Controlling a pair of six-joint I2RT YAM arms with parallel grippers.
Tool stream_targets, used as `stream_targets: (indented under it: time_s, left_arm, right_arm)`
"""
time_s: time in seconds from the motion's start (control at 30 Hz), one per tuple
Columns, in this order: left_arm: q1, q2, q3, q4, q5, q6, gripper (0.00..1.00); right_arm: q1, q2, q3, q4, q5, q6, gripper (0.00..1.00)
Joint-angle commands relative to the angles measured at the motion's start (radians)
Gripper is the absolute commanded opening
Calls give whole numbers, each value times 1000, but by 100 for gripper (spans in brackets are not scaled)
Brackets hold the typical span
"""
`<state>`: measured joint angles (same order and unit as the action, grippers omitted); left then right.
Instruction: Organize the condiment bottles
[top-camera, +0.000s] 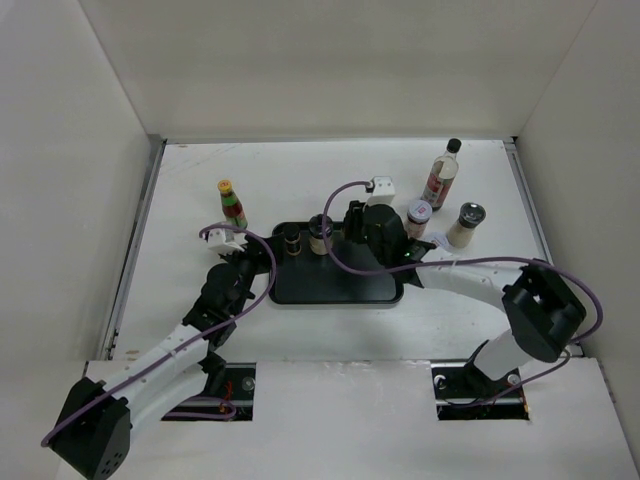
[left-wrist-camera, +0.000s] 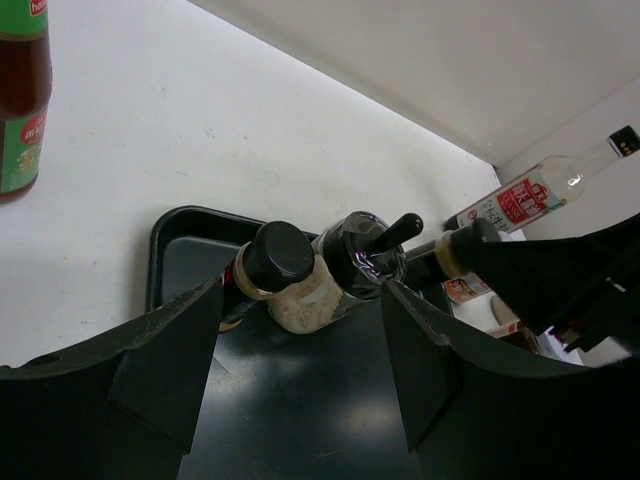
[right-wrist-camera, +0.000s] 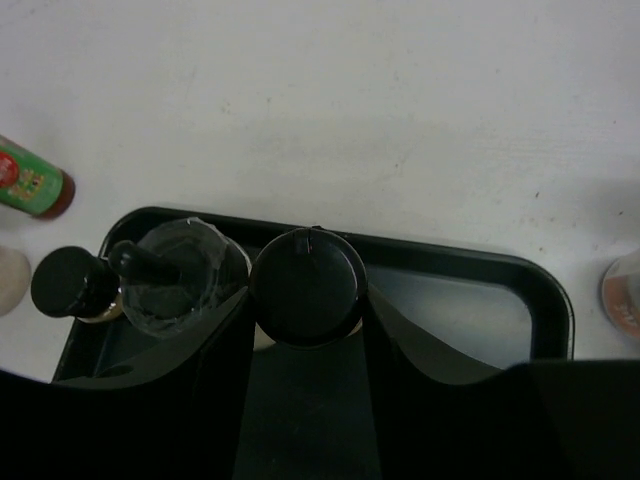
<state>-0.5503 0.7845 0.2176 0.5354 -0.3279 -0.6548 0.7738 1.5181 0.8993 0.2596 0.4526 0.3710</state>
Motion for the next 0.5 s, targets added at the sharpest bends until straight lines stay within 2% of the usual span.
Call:
stream_targets:
  time_s: [0.0,0.37,0.47]
  left_arm:
    - [2,-21,0,49,3,6,63]
    - [-10,-33,2,48,1,7,63]
    - [-10,-34,0,48,3,6,63]
  right_arm:
    - [11,20,3,81,8,39,36]
    - [49,135,9,102,80,34,36]
    - [61,143,9,102,98,34,44]
